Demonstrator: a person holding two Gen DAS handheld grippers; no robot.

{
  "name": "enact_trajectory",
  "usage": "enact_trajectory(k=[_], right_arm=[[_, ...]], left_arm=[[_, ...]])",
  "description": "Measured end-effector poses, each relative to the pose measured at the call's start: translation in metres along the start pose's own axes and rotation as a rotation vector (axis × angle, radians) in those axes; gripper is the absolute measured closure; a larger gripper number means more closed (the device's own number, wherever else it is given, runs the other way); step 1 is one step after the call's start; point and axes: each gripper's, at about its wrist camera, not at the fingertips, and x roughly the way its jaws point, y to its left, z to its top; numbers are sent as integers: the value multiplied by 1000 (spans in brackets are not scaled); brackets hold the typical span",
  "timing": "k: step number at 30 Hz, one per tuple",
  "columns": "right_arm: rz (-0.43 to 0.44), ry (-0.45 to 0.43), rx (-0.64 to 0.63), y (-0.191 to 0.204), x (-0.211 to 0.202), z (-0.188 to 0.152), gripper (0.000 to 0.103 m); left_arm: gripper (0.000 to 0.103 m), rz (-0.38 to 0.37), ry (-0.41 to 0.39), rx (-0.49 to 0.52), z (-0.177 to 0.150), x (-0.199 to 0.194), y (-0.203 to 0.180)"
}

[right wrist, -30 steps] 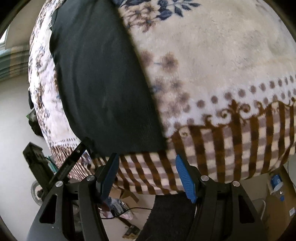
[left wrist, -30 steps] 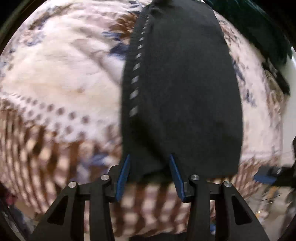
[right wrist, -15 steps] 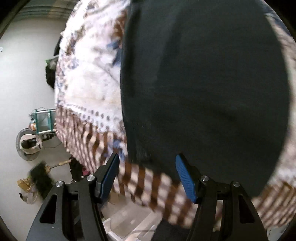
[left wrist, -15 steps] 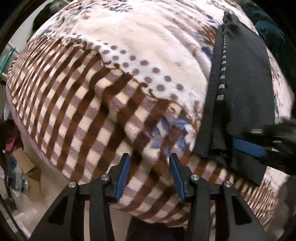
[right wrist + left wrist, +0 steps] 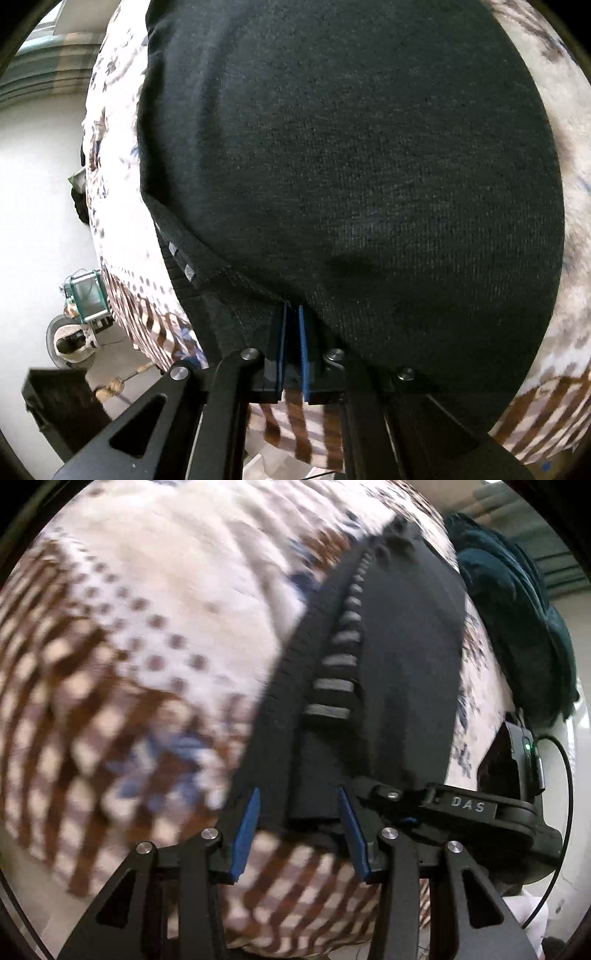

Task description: Fold small clothes

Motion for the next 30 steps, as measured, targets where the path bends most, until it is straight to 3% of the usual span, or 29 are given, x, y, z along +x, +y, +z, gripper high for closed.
enact_trajectory(k=[5, 6, 7, 13, 15, 19, 20, 23, 24, 25, 27, 30], right_arm=[[6, 5, -3, -4, 2, 3, 98], [14, 5, 3, -6, 0, 2, 98], [22, 6, 7, -9, -2, 1, 98], [26, -52, 1, -24, -49, -8, 93], [24, -72, 0, -33, -68, -11, 93], [-6, -83, 33, -60, -94, -13, 93], [-20, -80, 42, -68, -98, -12, 93], [-21, -70, 76, -86, -102, -13, 93], [-22, -68, 86, -91, -101, -13, 93], [-22, -66, 93, -95, -100, -14, 93], [-16, -67, 104, -101, -101, -16, 93], [-5, -71, 118, -108, -104, -18, 92]], left_arm=[[65, 9, 72, 41, 5, 29, -14], [73, 18, 65, 57, 7, 31, -16], [96, 47, 51, 81, 7, 31, -18], [99, 92, -56, 91, 2, -13, -8], [100, 82, -54, 47, 4, -25, 7], [100, 172, -36, -12, 11, -24, 34], [100, 158, -38, -44, 13, -25, 40], [94, 110, -41, -62, 22, -29, 34], [87, 53, -40, -49, 25, -29, 25], [72, -7, -33, -26, 28, -25, 12], [56, 31, -4, 68, 33, -10, -17], [56, 152, 57, 187, 32, 25, -44]])
